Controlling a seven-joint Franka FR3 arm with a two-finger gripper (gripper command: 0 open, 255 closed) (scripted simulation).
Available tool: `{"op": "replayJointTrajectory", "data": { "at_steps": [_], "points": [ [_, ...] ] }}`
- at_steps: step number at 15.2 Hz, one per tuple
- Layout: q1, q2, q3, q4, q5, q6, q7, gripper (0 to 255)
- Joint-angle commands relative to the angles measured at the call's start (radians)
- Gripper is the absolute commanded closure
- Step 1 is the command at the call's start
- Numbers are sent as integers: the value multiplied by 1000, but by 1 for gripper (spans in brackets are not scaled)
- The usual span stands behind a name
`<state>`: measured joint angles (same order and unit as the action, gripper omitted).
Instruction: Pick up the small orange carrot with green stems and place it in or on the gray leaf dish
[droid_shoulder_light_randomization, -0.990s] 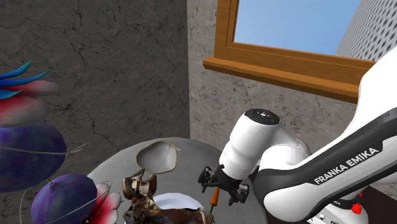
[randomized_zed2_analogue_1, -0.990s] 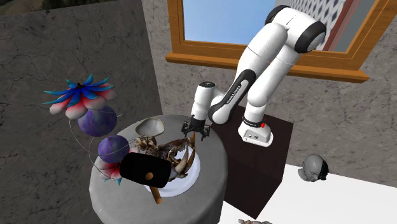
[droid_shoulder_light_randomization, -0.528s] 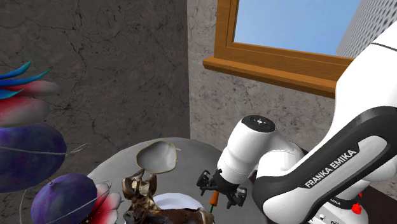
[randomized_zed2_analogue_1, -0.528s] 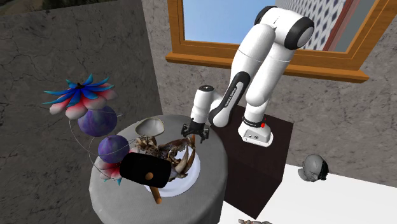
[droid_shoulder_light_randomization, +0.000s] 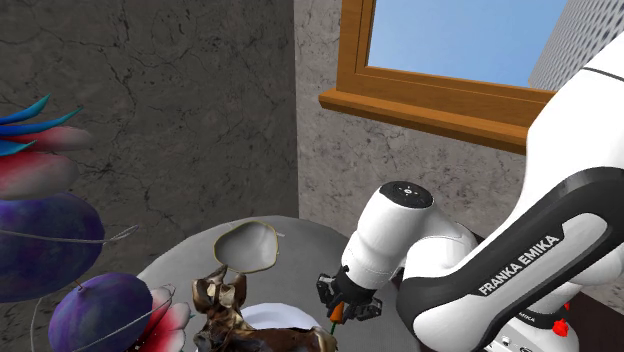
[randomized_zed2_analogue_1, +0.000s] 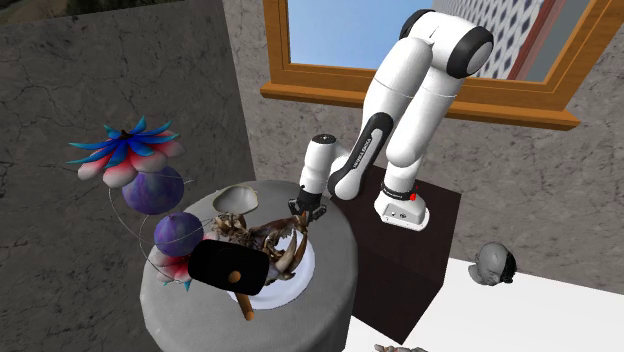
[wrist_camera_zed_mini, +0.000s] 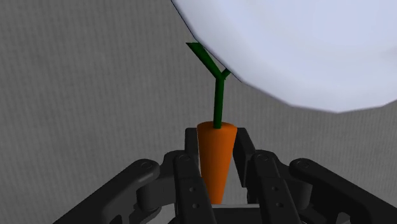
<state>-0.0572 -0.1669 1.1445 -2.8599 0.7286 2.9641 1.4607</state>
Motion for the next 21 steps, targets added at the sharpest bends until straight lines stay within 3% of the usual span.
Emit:
{"op": "replayJointTrajectory", "data": {
  "at_steps": [1, 5, 8, 11, 21],
  "points": [
    [0, 0, 1, 0, 0, 0, 0, 255],
    [1, 0, 0, 0, 0, 0, 0, 255],
    [75, -93, -66, 7, 68, -94, -41, 255],
    [121, -177, -115, 11, 91, -182, -51, 255],
    [195, -400, -240, 36, 70, -431, -33, 255]
  ]
}}
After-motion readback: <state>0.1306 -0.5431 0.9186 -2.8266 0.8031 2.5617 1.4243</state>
